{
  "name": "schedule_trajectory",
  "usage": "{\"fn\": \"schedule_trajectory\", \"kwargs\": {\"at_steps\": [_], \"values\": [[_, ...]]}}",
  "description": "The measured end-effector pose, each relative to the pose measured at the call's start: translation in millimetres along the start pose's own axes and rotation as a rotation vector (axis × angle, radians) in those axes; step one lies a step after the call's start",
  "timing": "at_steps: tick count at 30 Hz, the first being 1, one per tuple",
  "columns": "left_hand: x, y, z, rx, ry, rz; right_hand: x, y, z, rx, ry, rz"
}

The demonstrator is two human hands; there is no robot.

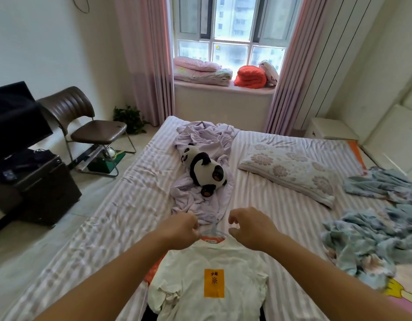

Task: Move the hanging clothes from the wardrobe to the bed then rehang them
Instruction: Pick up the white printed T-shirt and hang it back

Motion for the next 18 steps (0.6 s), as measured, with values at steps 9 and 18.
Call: {"fn": "schedule_trajectory", "kwargs": {"at_steps": [9,18], "values": [[84,50,-51,-0.043,0.004,0.134,84,-43,-47,0.012,0.096,-0.027],[155,135,-115,-0.117,0.009,0.184,152,-78,-124,0.068,0.197,-0.133]]}}
Point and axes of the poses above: each hand's wrist, its own x-axis towards the middle knuckle, its own z-axis out of the back of the hand, y = z × x, the point moved 3 cm from there along x, towards the middle knuckle, and after that the axes turned 14 degrees about -z, right-handed, at the moved point
